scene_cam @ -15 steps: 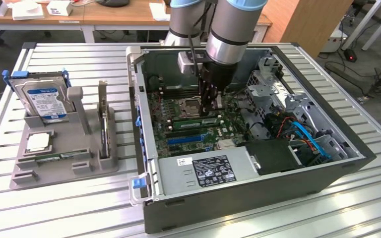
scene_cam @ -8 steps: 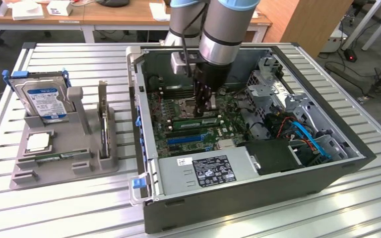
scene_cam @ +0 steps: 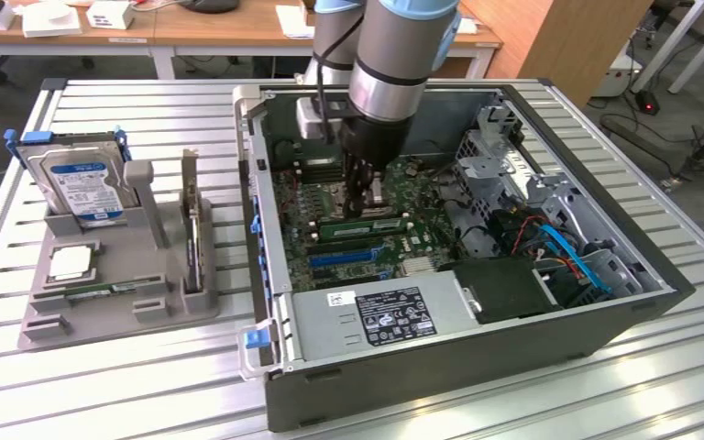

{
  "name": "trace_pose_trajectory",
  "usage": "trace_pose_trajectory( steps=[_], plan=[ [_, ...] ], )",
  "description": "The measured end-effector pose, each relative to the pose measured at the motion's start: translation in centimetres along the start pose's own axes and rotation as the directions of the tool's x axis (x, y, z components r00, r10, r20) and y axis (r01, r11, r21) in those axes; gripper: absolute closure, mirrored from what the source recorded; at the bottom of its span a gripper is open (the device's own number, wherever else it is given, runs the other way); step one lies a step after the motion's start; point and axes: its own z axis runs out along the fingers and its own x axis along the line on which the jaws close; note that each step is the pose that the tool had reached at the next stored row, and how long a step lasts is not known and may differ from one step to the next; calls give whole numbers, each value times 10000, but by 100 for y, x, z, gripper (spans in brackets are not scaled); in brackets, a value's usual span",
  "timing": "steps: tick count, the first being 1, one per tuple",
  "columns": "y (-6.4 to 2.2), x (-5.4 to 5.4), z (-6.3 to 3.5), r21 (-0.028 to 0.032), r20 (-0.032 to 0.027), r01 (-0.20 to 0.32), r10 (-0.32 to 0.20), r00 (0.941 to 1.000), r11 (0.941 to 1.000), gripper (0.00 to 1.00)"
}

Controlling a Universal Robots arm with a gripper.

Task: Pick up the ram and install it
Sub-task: 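Press down the ram until it locks into place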

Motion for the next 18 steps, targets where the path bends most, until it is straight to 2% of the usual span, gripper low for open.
trace_pose_trajectory(
  steps=[9, 18],
  plan=[
    [154, 0, 15, 0, 1, 0, 0, 10000, 10000, 91],
    [217, 1, 22, 0, -1, 1, -1, 10000, 10000, 91]
  ],
)
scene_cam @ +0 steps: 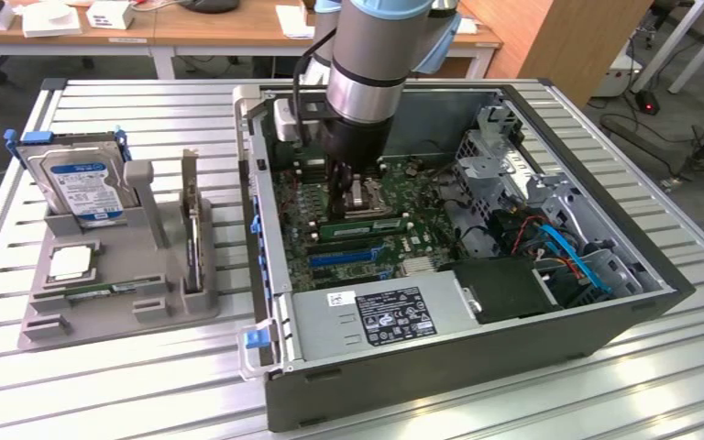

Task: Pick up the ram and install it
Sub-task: 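Press down the ram until it locks into place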

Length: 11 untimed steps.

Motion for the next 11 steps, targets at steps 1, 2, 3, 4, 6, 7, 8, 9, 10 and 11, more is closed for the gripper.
trace_pose_trajectory(
  steps=[1, 2, 3, 4, 6, 7, 8, 9, 10, 11],
  plan=[
    [0, 0, 0, -1, 0, 0, 0, 10000, 10000, 91],
    [0, 0, 0, 0, 0, 1, -1, 10000, 10000, 91],
    [0, 0, 0, 0, 1, 0, 0, 10000, 10000, 91],
    [1, 1, 3, -1, 0, -1, 1, 10000, 10000, 91],
    [0, 1, 17, 0, 0, -1, 1, 10000, 10000, 91],
    [0, 1, 28, -1, 0, -1, 1, 10000, 10000, 91],
    [-1, 1, 38, 0, 1, -1, 1, 10000, 10000, 91],
    [-1, 1, 48, 0, 2, 0, 0, 10000, 10000, 91],
    [-2, 1, 57, 0, 1, 0, 0, 10000, 10000, 91],
    [-2, 1, 65, 0, 2, -1, 1, 10000, 10000, 91]
  ],
)
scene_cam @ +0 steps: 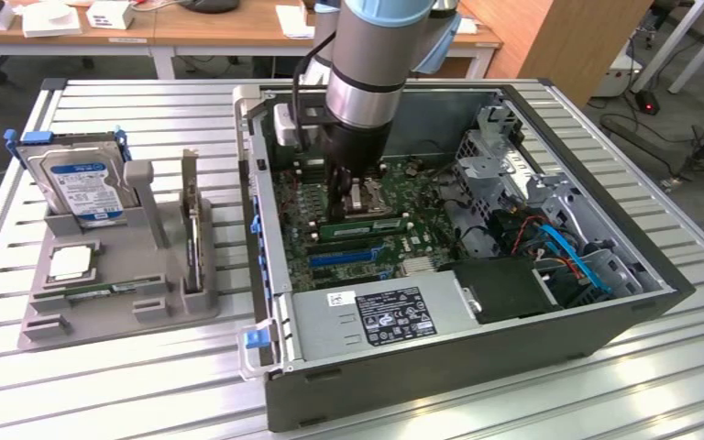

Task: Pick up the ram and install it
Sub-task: 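Press down the ram until it locks into place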

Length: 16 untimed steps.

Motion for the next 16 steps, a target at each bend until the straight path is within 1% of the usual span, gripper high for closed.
trace_pose_trajectory(
  steps=[7, 16],
  plan=[
    [-1, 0, 15, 0, -2, 0, 0, 10000, 10000, 91],
    [-3, 2, 60, -1, -3, 0, 0, 10000, 10000, 91]
  ],
)
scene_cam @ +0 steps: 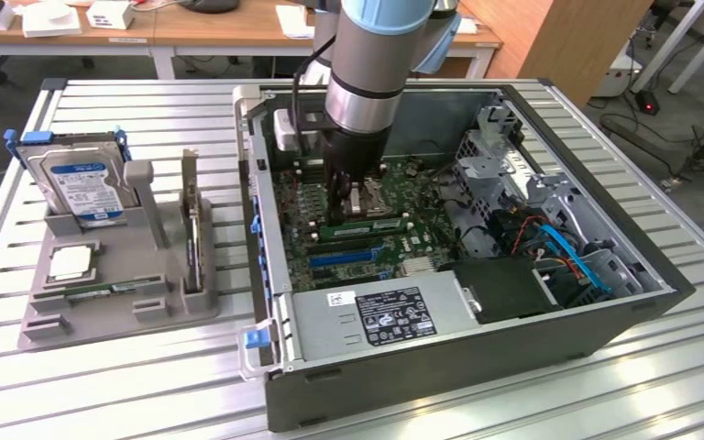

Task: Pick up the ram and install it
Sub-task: 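Press down the ram until it locks into place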

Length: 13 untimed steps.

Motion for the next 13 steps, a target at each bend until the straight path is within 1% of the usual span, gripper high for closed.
trace_pose_trajectory(
  steps=[9, 13],
  plan=[
    [-1, 0, 34, 0, 1, -1, 1, 10000, 10000, 91],
    [-1, 0, 34, 1, 1, 0, 0, 10000, 10000, 91]
  ],
)
